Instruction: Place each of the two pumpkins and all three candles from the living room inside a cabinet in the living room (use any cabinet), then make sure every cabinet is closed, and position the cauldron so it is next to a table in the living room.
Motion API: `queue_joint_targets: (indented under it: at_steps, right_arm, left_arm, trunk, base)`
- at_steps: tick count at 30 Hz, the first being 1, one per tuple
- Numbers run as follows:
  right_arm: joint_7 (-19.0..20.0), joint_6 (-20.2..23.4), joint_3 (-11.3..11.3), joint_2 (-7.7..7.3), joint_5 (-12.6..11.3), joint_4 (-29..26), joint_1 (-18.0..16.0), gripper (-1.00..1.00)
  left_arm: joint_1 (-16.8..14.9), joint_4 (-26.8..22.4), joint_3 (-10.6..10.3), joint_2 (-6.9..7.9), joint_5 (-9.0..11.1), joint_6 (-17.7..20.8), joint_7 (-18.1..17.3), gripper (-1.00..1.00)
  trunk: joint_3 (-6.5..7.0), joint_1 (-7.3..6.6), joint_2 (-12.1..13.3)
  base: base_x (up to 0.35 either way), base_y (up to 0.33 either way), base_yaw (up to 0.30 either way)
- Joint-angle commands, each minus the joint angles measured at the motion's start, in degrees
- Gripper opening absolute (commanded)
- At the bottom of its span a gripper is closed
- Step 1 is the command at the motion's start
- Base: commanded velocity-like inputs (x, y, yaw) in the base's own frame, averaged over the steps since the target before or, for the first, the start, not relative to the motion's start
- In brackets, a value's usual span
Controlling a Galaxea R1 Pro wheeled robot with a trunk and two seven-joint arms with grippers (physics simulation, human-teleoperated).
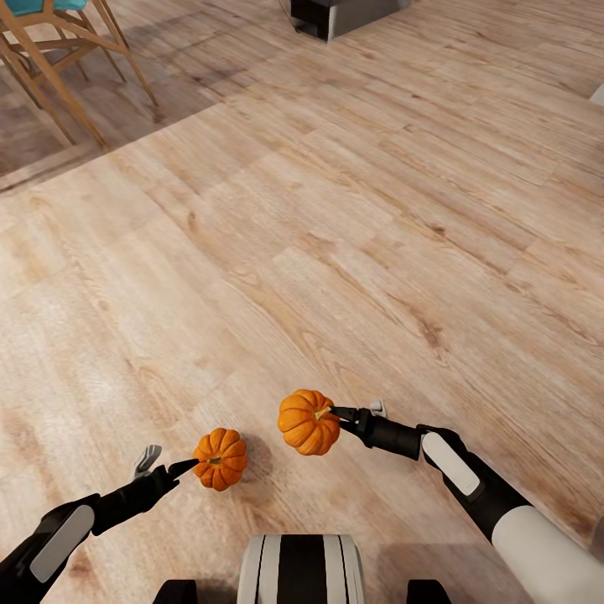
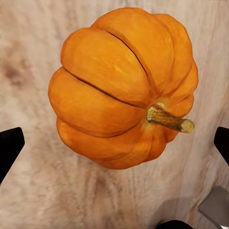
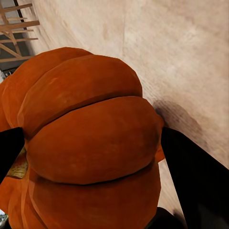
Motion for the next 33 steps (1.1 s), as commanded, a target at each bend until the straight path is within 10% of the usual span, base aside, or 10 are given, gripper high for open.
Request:
queue_joint_targets:
  at_steps: [1, 18, 26, 33]
  right_arm:
    - [0.0, 0.16, 0.16, -0.05, -0.36, 0.0, -0.04, -1.0]
    - [2.27, 0.34, 0.27, -0.24, -0.03, -2.57, -0.04, -1.0]
    - [1.95, 4.09, 0.25, -1.84, -0.07, -23.55, 1.53, -1.0]
    - [1.33, 4.72, 0.25, -2.31, -0.03, -25.47, 1.87, -1.0]
  left_arm:
    - [-0.03, 0.0, -0.13, 0.07, 0.5, 0.3, 0.02, 1.0]
    - [-0.03, 0.0, -0.15, 0.05, 0.5, 0.3, 0.04, 1.0]
    - [-0.03, 0.0, -0.21, 0.02, 0.5, 0.3, 0.04, 1.0]
    - [-0.03, 0.0, -0.21, 0.02, 0.5, 0.3, 0.04, 1.0]
  trunk:
    - [-0.03, -0.01, -0.01]
    - [-1.58, 0.17, -0.11]
    - [-2.02, 0.22, -0.13]
    - [-3.57, 0.4, -0.23]
  base:
    - [0.0, 0.0, 0.0]
    - [0.0, 0.0, 0.0]
    - [0.0, 0.0, 0.0]
    - [0.0, 0.0, 0.0]
